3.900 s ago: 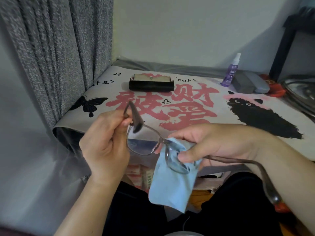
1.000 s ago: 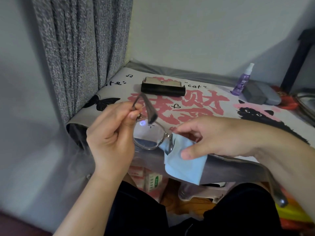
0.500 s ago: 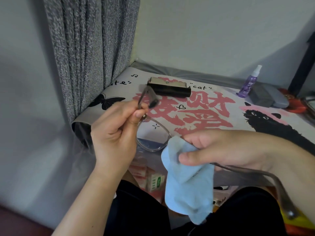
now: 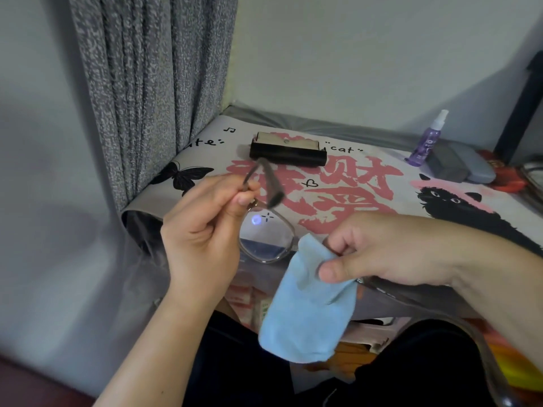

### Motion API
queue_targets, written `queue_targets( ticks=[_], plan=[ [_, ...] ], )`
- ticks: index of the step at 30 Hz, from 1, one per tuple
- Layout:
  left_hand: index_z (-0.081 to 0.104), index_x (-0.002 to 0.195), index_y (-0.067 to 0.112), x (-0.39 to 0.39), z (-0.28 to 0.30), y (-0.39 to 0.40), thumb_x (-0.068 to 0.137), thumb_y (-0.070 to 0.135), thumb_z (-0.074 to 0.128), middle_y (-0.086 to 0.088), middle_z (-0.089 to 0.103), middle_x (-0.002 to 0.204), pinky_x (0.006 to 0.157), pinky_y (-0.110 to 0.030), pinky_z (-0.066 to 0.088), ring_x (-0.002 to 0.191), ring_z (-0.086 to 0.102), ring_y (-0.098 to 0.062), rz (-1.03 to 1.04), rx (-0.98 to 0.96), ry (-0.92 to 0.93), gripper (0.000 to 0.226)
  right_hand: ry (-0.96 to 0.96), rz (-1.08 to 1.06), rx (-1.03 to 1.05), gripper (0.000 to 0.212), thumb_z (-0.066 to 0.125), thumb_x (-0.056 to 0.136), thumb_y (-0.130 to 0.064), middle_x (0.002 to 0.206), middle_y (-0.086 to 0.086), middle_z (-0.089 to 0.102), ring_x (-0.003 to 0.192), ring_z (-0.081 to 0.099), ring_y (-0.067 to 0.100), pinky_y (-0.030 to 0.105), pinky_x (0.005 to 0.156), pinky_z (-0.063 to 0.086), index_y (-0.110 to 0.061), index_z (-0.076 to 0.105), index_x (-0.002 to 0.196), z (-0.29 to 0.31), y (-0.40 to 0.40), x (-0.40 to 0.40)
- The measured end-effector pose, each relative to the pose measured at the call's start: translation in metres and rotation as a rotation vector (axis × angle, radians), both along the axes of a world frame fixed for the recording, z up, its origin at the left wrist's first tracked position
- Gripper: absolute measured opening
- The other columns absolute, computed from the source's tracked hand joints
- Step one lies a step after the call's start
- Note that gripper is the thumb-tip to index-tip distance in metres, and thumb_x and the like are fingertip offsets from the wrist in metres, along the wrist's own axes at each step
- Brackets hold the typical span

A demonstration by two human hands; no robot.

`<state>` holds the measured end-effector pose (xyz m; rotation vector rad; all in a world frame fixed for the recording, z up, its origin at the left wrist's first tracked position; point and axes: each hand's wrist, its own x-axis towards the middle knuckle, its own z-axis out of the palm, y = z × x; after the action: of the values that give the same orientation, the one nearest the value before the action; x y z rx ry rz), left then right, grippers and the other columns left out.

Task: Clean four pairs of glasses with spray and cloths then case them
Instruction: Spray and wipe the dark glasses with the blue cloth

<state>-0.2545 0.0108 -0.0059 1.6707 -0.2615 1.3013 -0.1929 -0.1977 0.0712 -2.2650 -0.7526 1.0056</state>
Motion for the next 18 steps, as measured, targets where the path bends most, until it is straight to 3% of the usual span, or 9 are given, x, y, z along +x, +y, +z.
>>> queue_targets(
  ticks=[4,8,11,13,16,18],
  plan=[
    [0.073,0.094,0.014,-0.0004,0.0015,0.0033,0.101,0.019,0.059,0.006,0.068,0.093,0.082,-0.024,0.049,0.086,0.065,-0.008,-0.018,0.005,0.006,0.016,0.421,0.025,0.157,0.027,0.054,0.097,0.005,0.119,0.02,0.072,0.102,0.072,0.029,0.038,0.088,0.06,0.005,0.059,0.124,-0.004,-0.0013,-0.0004],
    [0.067,0.097,0.006,-0.0014,0.0052,0.0056,0.098,0.009,0.058,-0.004,0.068,0.089,0.078,-0.024,0.048,0.082,0.064,-0.015,0.002,0.053,0.003,0.009,0.496,0.063,0.172,0.031,0.058,0.09,0.016,0.106,0.017,0.073,0.087,0.073,0.022,0.029,0.075,0.059,0.009,0.053,0.12,-0.0043,-0.0021,-0.004],
    [0.067,0.098,0.005,-0.0016,0.0053,0.0035,0.098,0.009,0.058,-0.005,0.067,0.088,0.078,-0.021,0.048,0.082,0.063,-0.012,-0.021,0.046,0.017,0.01,0.455,0.062,0.128,0.02,0.058,0.093,0.012,0.094,0.013,0.075,0.077,0.073,0.022,0.026,0.067,0.059,-0.002,0.061,0.106,-0.0084,0.0002,-0.0078],
    [0.067,0.098,0.007,-0.0009,0.0043,0.0027,0.098,0.012,0.058,-0.001,0.067,0.091,0.08,-0.02,0.047,0.084,0.063,-0.008,-0.033,0.036,0.028,0.01,0.481,0.048,0.122,0.013,0.056,0.099,0.001,0.097,0.015,0.076,0.077,0.073,0.023,0.026,0.066,0.06,0.0,0.063,0.109,-0.0081,0.0016,-0.0092],
    [0.068,0.099,0.013,0.0013,0.0014,0.0046,0.099,0.018,0.059,0.001,0.068,0.091,0.08,-0.021,0.048,0.085,0.063,-0.003,-0.046,-0.027,0.049,0.011,0.503,0.011,0.133,0.037,0.051,0.105,-0.023,0.109,0.026,0.073,0.094,0.072,0.04,0.034,0.071,0.062,0.01,0.062,0.119,-0.0105,-0.0006,-0.0078],
    [0.068,0.099,0.017,0.0017,0.0004,0.0054,0.098,0.019,0.06,0.002,0.069,0.092,0.08,-0.022,0.049,0.086,0.064,-0.002,-0.059,-0.073,0.049,0.009,0.564,0.022,0.192,0.036,0.048,0.105,-0.017,0.121,0.031,0.067,0.111,0.065,0.049,0.036,0.08,0.062,0.011,0.058,0.126,-0.0101,-0.0013,-0.008]
  ],
)
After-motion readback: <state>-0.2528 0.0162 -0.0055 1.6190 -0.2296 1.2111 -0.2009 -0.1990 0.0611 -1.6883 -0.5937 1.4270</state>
